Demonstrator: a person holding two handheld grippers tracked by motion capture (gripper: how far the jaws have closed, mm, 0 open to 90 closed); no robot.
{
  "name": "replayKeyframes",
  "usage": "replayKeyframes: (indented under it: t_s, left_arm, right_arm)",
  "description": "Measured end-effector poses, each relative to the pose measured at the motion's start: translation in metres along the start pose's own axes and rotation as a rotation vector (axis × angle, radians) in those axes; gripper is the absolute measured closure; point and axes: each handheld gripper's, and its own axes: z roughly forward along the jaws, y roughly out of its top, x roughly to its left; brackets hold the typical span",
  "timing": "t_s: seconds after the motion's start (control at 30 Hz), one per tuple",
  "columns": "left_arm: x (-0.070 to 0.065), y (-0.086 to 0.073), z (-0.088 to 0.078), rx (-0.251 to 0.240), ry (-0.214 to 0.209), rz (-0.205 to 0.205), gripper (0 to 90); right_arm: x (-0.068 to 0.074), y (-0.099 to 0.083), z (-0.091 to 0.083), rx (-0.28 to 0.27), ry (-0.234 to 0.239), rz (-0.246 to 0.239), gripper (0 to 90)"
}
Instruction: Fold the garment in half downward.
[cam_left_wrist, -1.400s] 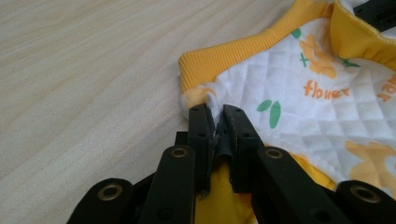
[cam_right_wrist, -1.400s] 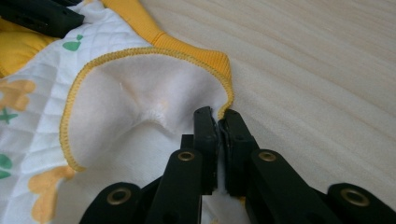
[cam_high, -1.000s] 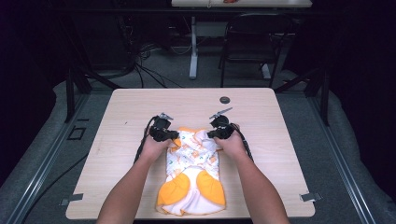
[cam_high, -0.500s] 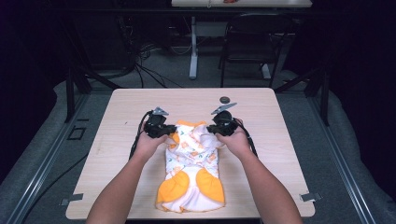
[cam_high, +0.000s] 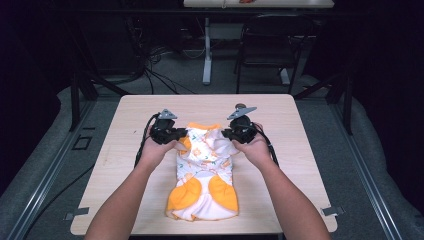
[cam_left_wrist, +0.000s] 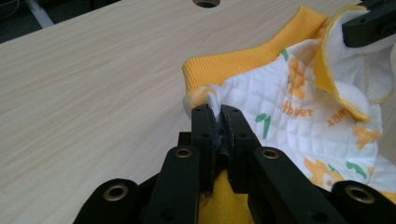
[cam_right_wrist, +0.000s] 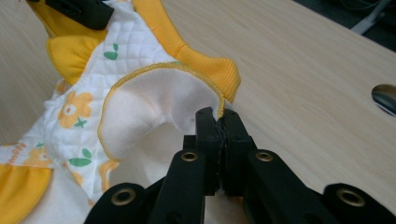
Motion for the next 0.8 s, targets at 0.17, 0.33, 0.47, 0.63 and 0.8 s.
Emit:
replayKeyframes:
  t_s: [0.17, 0.33, 0.47, 0.63, 0.8]
  left_arm:
    - [-0.001, 0.008, -0.011, -0.03, 0.002, 0.021, 84.5]
    - [-0.004, 0.012, -0.019, -0.059, 0.0, 0.037, 84.6]
    - [-0.007, 0.014, -0.026, -0.075, -0.011, 0.068, 84.6]
    - [-0.01, 0.014, -0.033, -0.091, -0.014, 0.086, 84.5]
    - [-0.017, 0.006, -0.035, -0.093, -0.039, 0.11, 84.5]
  right_arm:
    - [0.002, 0.009, -0.011, -0.028, -0.022, -0.03, 87.7]
    - [0.005, 0.014, -0.017, -0.04, -0.033, -0.054, 87.7]
    - [0.008, 0.015, -0.022, -0.056, -0.039, -0.078, 87.7]
    - [0.012, 0.015, -0.03, -0.073, -0.036, -0.116, 87.7]
    - [0.024, 0.011, -0.032, -0.036, -0.041, -0.189, 87.7]
